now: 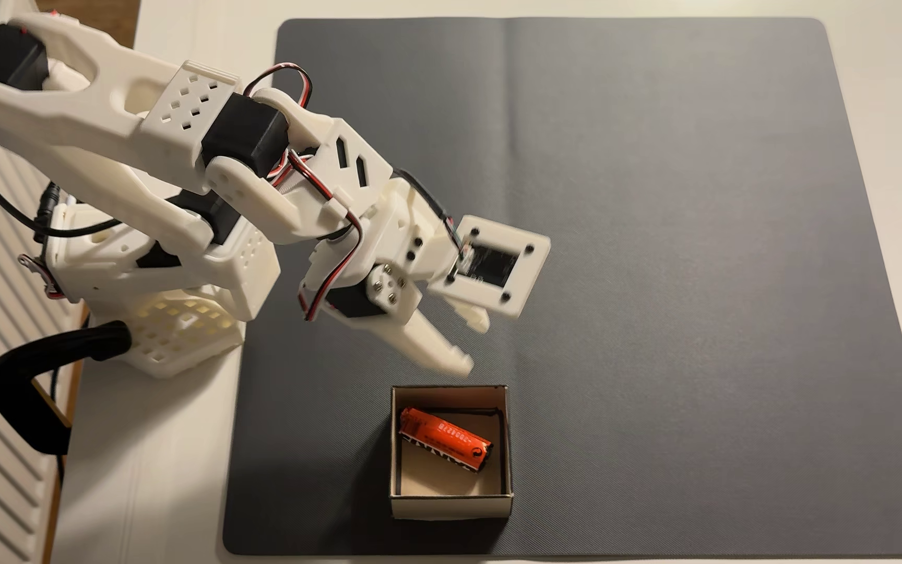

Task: Pick the red object and place it in the box

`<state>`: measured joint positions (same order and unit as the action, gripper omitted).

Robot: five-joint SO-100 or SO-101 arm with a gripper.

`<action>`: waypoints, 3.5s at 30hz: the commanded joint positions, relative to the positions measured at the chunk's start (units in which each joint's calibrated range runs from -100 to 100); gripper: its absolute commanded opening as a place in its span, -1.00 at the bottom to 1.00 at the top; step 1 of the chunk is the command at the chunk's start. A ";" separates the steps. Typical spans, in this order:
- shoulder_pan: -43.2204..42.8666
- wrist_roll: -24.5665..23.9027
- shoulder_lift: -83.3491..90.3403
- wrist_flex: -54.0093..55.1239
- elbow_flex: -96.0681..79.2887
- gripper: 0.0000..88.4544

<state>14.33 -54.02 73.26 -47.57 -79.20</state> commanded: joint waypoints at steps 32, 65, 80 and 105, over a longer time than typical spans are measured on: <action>-12.62 -0.63 25.89 -17.99 -14.36 -0.98; -15.07 -0.21 25.63 -27.96 -20.53 -0.98; -15.22 -0.21 25.72 -27.96 -20.53 -0.98; -15.22 -0.21 25.72 -27.96 -20.53 -0.98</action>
<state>-1.04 -54.34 99.48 -74.52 -99.09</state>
